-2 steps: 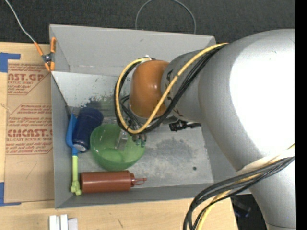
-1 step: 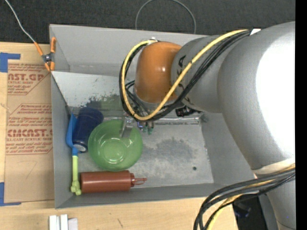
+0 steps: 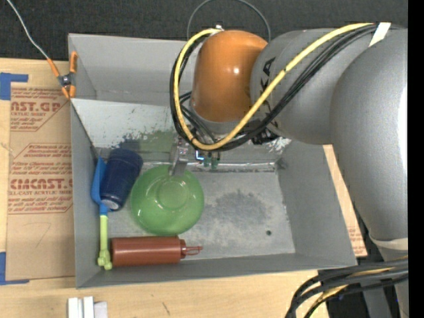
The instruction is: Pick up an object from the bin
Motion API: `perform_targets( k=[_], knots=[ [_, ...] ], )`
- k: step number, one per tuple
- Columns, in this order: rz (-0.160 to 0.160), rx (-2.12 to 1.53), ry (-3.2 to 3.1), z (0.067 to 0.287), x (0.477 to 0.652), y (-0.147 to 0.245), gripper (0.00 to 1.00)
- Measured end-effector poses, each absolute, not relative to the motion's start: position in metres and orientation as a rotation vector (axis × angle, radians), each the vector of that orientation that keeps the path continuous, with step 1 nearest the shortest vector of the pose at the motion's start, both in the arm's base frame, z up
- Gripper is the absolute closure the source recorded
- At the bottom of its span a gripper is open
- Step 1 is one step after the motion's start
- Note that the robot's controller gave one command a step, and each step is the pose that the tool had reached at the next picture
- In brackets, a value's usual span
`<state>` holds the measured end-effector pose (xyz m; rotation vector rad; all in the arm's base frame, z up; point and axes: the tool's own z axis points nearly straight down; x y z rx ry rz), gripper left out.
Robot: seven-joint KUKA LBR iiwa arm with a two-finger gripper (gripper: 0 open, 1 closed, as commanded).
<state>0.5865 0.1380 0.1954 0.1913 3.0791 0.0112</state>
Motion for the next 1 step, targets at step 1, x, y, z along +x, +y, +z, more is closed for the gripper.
perform_targets(
  k=[1],
  knots=[
    [0.004, 0.009, 3.081, 0.2065, 0.5843, 0.1324, 1.00]
  ],
)
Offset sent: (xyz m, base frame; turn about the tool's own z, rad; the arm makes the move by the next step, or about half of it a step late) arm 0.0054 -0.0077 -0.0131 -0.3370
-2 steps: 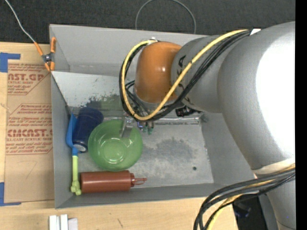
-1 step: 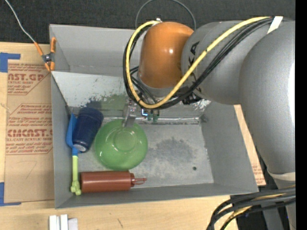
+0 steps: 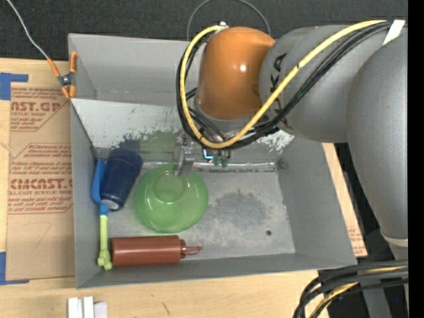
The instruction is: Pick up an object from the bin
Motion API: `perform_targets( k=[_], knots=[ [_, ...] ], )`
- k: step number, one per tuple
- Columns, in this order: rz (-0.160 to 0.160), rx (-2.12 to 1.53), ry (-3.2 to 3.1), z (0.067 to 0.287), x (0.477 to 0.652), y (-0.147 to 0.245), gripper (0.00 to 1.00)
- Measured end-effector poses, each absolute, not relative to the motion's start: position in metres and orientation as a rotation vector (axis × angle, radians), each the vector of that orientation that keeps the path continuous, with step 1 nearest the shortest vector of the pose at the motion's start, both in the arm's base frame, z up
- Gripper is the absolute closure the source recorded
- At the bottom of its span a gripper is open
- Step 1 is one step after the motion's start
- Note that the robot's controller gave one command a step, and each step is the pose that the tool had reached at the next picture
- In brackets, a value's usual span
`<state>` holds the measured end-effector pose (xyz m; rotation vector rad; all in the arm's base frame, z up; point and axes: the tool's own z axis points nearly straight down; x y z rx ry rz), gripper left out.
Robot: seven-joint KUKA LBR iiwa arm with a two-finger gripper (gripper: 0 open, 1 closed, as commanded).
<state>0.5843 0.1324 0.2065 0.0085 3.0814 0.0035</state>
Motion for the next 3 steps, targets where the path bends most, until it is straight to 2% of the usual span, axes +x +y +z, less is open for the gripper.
perform_targets(
  k=[1, 2, 3],
  knots=[
    [-0.002, -0.327, 3.058, 0.185, 0.593, 0.131, 1.00],
    [0.006, -0.098, 3.070, 0.124, 0.588, 0.207, 1.00],
    [-0.001, -0.313, 3.054, 0.152, 0.585, 0.189, 1.00]
  ],
)
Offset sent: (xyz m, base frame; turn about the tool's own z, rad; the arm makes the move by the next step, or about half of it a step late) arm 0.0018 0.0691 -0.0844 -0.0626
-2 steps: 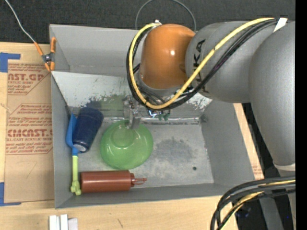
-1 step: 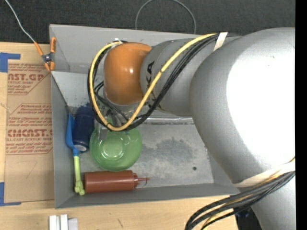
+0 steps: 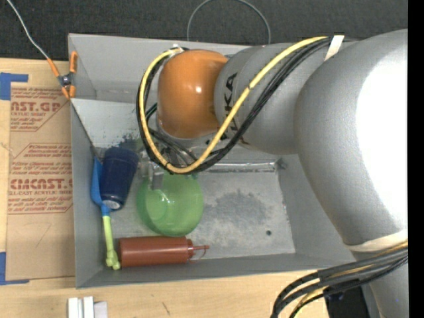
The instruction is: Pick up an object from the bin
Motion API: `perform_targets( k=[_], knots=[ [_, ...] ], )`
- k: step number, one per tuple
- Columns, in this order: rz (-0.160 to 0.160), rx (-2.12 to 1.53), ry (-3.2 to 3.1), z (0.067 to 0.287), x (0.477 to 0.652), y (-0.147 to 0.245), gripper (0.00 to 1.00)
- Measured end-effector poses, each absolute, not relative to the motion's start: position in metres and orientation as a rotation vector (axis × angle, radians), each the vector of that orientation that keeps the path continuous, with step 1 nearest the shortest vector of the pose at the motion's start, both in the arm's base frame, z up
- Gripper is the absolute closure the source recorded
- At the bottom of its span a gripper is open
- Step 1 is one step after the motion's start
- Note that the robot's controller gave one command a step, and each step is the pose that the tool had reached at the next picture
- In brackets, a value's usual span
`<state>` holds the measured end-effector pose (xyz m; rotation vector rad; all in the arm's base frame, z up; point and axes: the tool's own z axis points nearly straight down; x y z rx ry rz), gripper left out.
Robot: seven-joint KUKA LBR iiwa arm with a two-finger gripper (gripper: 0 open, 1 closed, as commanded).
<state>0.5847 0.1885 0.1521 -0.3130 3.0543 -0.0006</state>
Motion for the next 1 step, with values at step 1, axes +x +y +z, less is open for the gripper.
perform_targets(
  k=[1],
  knots=[
    [0.011, -0.050, 3.067, 0.1276, 0.5855, 0.1925, 1.00]
  ],
)
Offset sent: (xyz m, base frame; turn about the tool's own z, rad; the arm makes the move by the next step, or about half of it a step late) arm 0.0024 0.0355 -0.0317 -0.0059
